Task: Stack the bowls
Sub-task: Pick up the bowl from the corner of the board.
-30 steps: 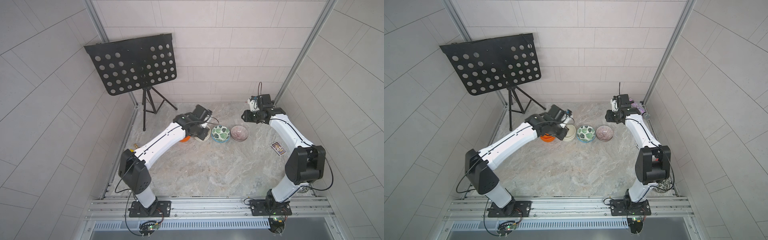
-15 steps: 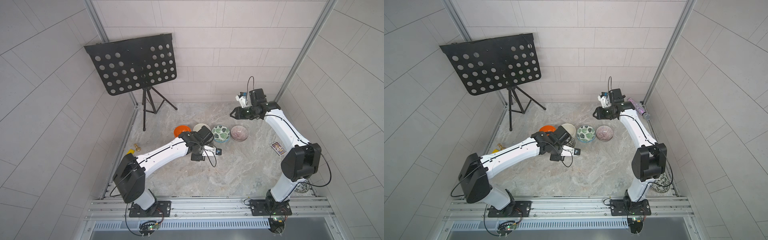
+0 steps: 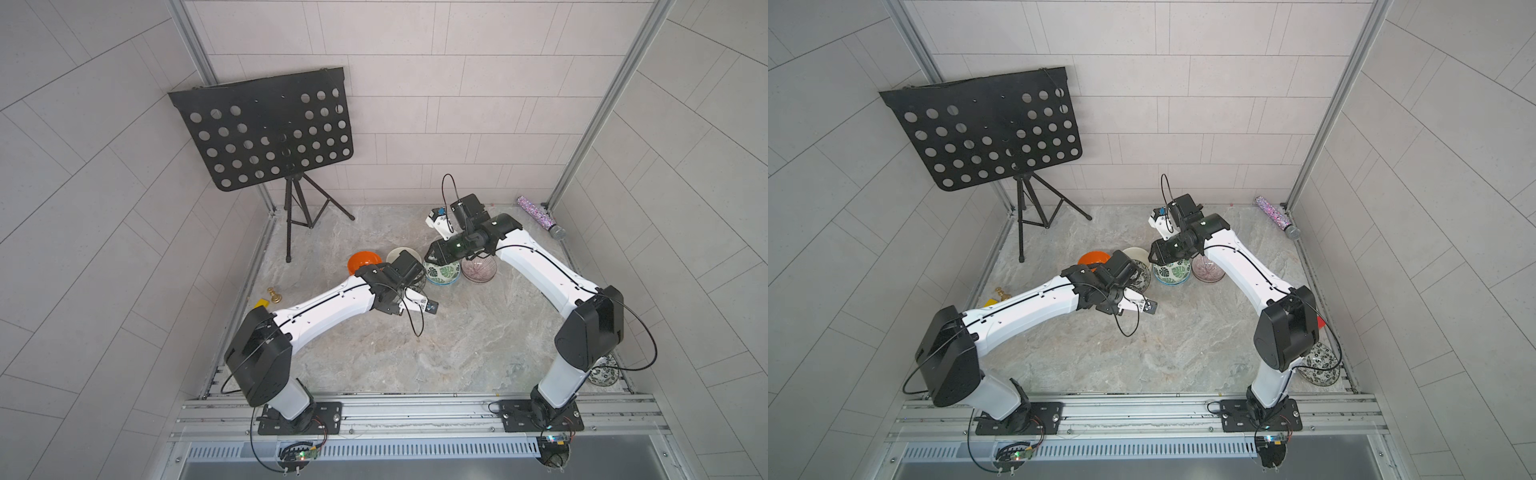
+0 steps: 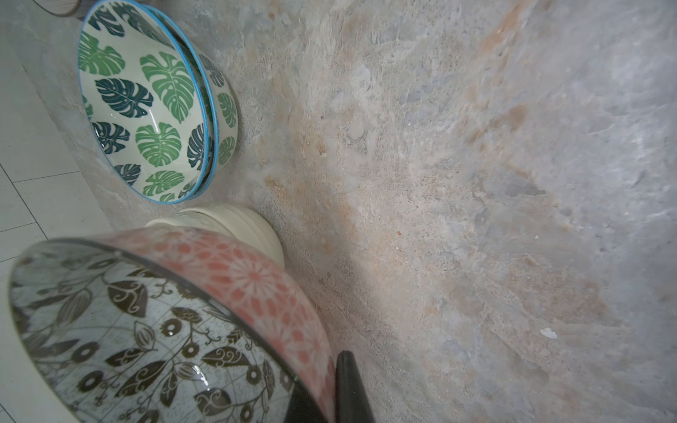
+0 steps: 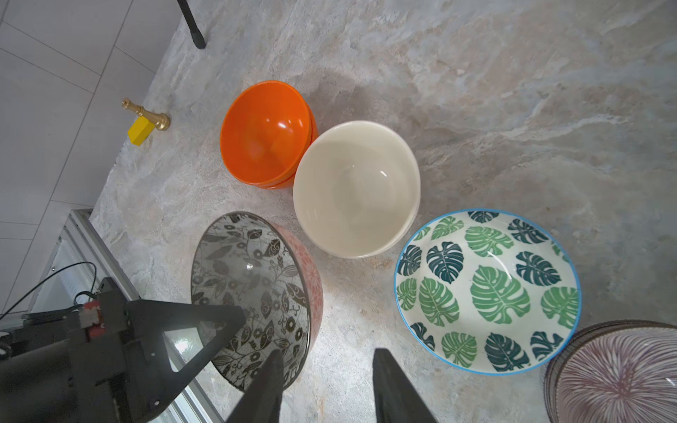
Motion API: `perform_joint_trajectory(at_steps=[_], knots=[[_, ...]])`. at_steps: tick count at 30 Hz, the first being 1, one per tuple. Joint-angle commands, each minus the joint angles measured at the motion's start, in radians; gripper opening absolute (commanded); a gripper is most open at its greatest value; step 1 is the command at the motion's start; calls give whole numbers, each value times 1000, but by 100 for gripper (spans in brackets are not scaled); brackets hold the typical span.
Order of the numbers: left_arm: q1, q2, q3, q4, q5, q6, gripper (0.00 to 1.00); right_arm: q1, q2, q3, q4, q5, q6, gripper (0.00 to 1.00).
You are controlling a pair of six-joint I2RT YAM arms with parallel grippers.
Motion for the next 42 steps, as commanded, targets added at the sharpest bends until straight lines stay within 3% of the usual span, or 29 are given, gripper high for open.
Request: perform_joint_trajectory(at_steps=[1,18,21,26,28,29,30,31,32,38,42], knots=[[7,-1,24,24,-7,16,0,26,6,-12,-13,42,-12,44],[-17,-10,42,8,-19,-2,0,103,121,35,-36,189,-2,42],[-24,-8,46,8,-27,-6,0,107,132,42,-36,198,2,32],[-35,7,70,33,-71,-47,2,110,143,50,-39,193,13,2],[-38,13,81,37,-81,-65,4,110,145,50,-40,187,13,0],[-39,13,88,45,-88,-79,9,110,144,50,-41,186,14,0],[-39,15,92,51,-95,-92,35,109,143,50,-41,186,13,0],[-39,15,97,56,-104,-106,90,109,141,50,-43,185,15,0],[-39,12,98,67,-114,-114,99,107,139,51,-43,184,15,0],[-39,-43,67,141,-126,-124,100,40,121,68,-63,161,12,0],[-34,-116,49,213,-37,-203,100,-82,120,94,-78,135,13,0]])
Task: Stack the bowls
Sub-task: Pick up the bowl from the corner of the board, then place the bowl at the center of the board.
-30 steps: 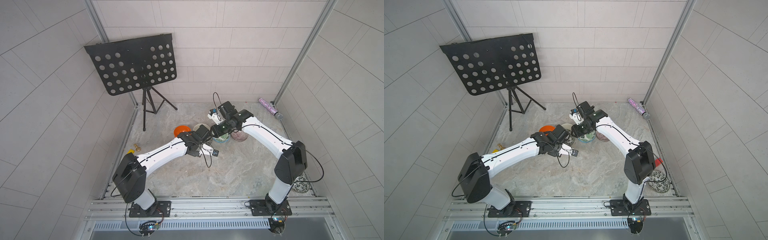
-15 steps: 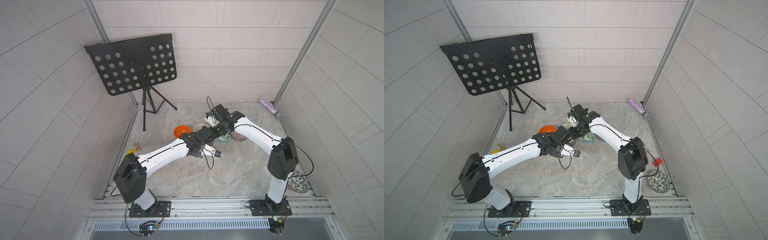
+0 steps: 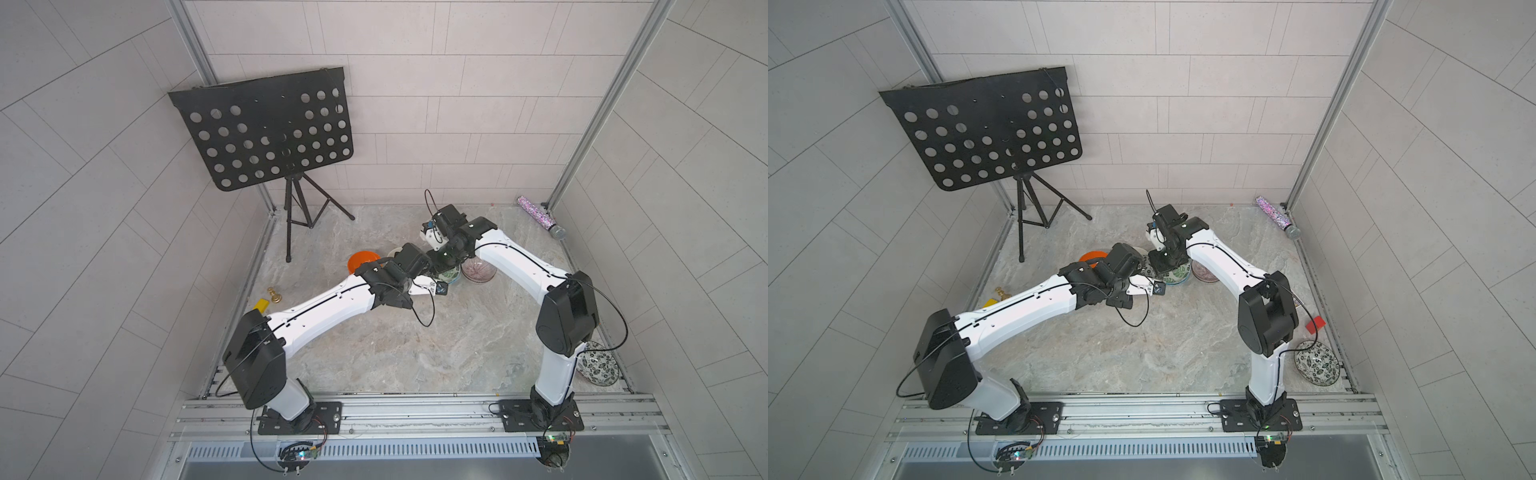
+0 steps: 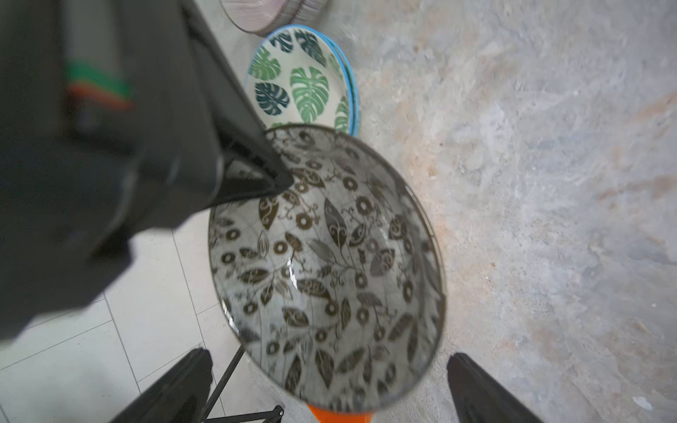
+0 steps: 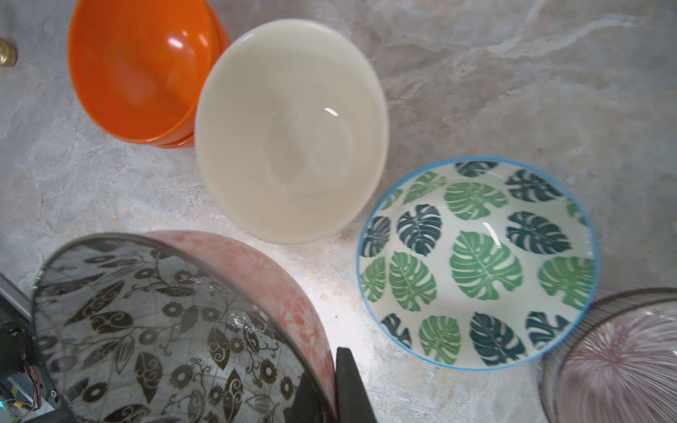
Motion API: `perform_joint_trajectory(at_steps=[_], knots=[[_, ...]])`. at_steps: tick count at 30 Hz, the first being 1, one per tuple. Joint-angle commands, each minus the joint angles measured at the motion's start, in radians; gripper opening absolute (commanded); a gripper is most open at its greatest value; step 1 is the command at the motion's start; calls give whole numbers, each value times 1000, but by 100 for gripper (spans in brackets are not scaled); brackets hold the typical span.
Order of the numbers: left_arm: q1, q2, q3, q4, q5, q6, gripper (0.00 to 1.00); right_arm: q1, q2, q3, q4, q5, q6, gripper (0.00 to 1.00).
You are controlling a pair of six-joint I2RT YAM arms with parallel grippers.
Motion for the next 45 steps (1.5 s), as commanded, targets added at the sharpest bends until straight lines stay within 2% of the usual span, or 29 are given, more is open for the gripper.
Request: perform_joint_trajectory(at_steps=[1,8,11,14,17,18,21,23,26,35,45], knots=[[4,-88,-16,91,88,-89,100,-113,-25,48,4,-35,1,0],[81,-161,-34,236,188,-317,100,-392,-152,-66,138,-119,114,0],[144,-166,-24,273,206,-458,100,-515,-206,-136,186,-91,170,0],[213,-156,-5,299,189,-652,100,-632,-234,-203,224,-82,223,0],[289,-136,59,284,42,-963,100,-722,-257,-266,273,-89,271,0],[322,-126,87,238,34,-1039,100,-743,-259,-280,277,-82,276,0],[431,-98,147,137,187,-1142,100,-773,-246,-308,276,-52,277,1],[475,-91,144,125,256,-1177,100,-775,-230,-320,270,-24,275,2],[496,-87,119,124,291,-1200,100,-775,-195,-339,270,-13,271,2],[496,-87,130,81,266,-1213,100,-763,-141,-404,276,47,245,5],[496,-87,130,56,251,-1217,100,-750,-86,-460,316,38,233,7]])
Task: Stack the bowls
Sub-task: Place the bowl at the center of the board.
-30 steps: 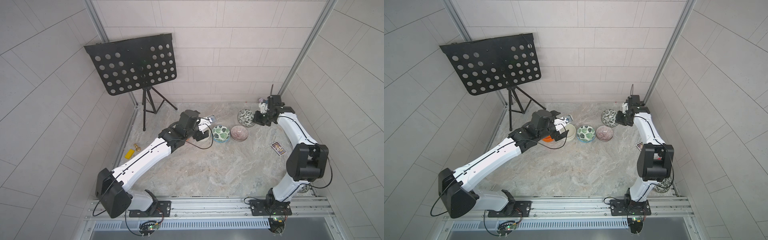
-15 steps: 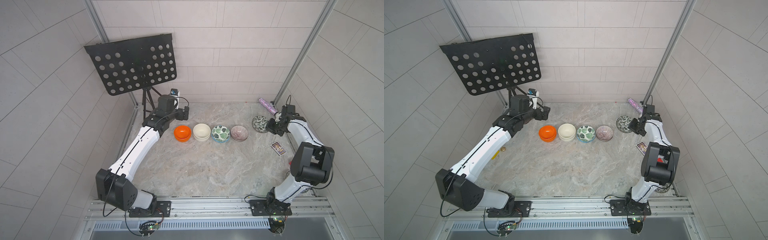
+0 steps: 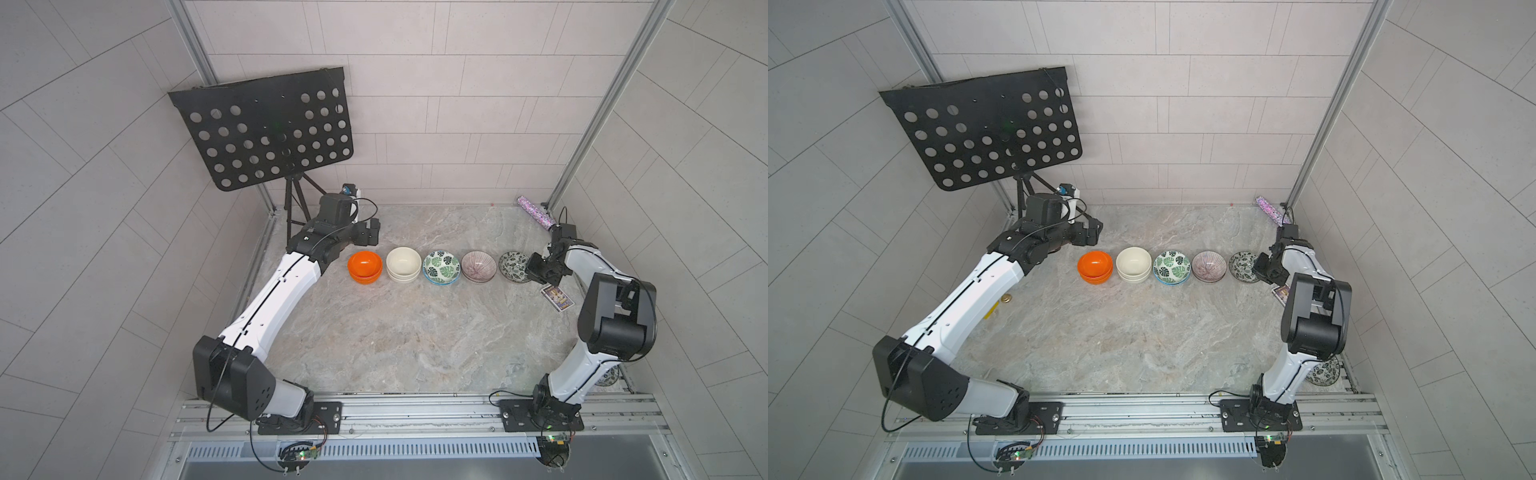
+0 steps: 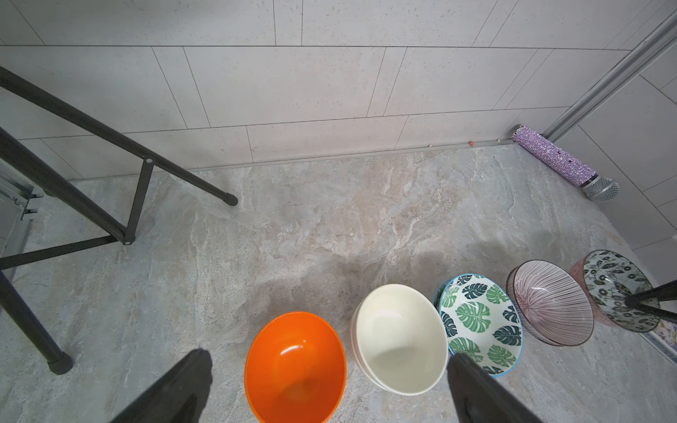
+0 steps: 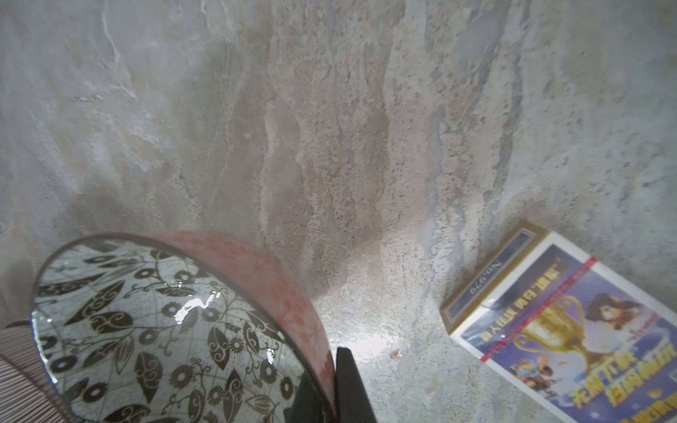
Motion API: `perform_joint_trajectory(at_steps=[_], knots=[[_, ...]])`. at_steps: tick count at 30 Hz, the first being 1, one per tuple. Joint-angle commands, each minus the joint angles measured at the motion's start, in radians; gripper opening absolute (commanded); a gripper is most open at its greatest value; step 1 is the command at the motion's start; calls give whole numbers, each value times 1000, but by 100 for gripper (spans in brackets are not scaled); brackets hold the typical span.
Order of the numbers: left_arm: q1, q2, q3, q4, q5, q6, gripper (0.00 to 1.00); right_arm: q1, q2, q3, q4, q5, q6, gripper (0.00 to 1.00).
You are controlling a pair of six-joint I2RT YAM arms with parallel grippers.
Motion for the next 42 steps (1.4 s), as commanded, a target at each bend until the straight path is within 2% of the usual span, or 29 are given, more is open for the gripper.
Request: perform_joint_trajectory(at_steps=[1,9,16,42], knots=[[-3,3,16,-23,-1,-9,100,10,12,-2,42,-3,-12,7],[-2,9,17,-23,-1,-9,100,25,35,-4,47,3,-20,9],[-2,8,15,-25,-10,-6,100,25,33,-8,52,11,-20,15],[-2,0,8,-27,-25,-5,100,1,40,19,48,39,-20,12]])
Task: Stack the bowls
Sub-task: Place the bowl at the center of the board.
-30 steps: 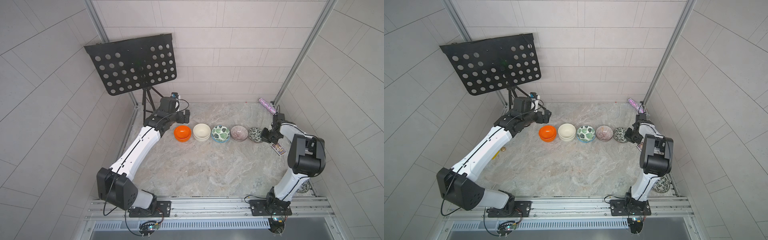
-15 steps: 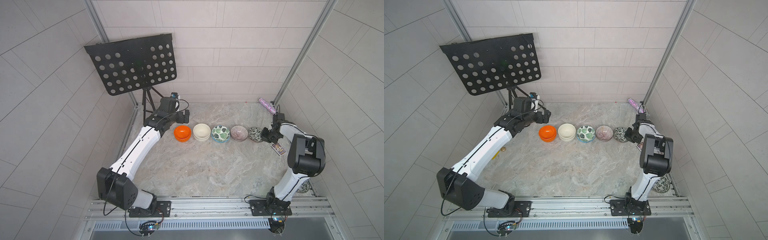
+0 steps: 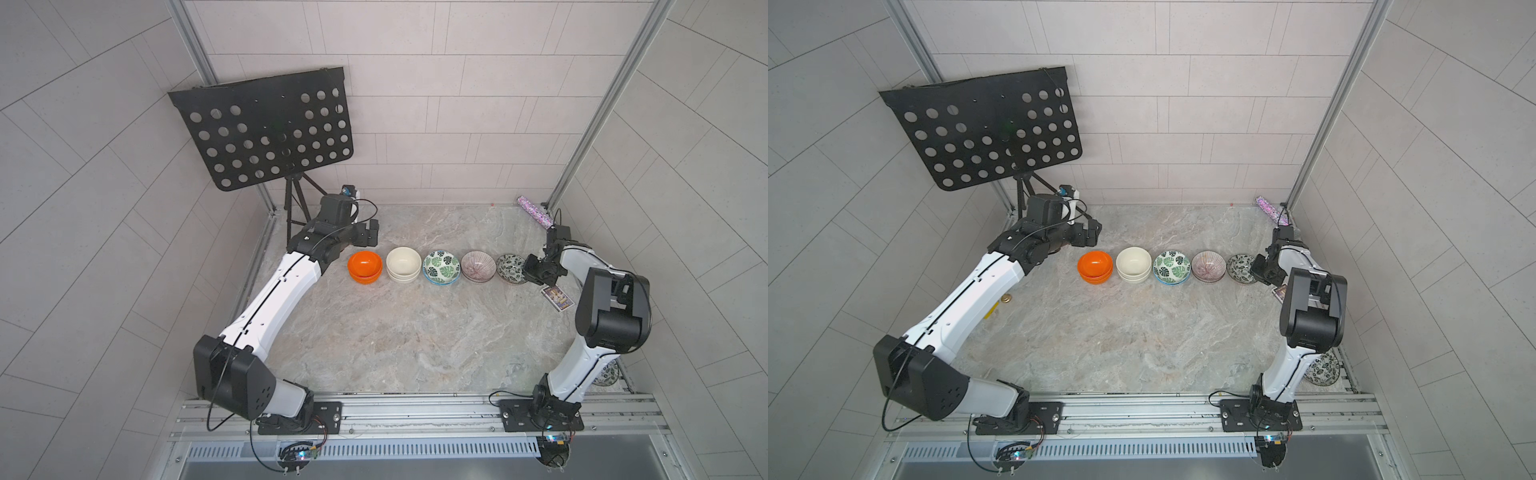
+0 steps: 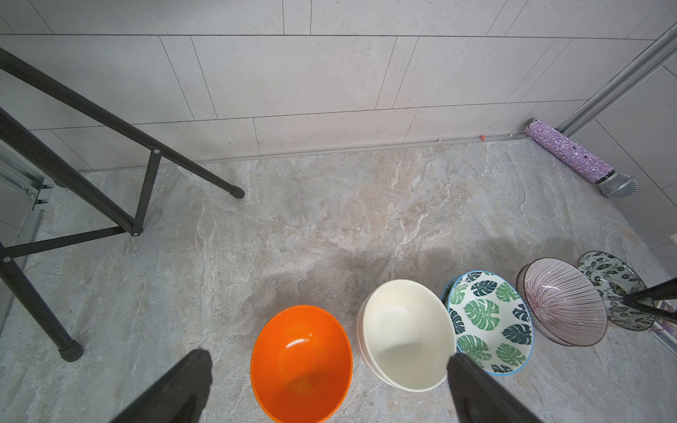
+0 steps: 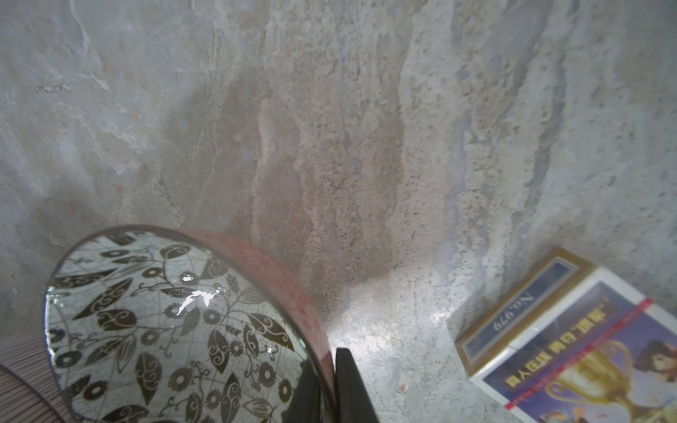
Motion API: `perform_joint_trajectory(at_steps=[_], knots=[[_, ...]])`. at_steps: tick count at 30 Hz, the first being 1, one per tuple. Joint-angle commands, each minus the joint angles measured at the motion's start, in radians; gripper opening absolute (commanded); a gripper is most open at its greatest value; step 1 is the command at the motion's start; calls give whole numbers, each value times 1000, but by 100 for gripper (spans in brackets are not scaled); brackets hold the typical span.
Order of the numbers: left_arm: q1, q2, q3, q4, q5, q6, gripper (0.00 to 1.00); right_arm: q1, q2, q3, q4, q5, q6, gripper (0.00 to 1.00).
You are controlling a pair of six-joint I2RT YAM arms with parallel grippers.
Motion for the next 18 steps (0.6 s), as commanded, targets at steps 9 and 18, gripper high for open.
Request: perform_joint_trajectory(at_steps=[9,18], knots=[[-2,1,9,-9,-1,-4,100,-10,-8,15,10,6,-10,19],[-2,7,20,-10,20,-14,100,-3,-163,13,-19,126,35,39]])
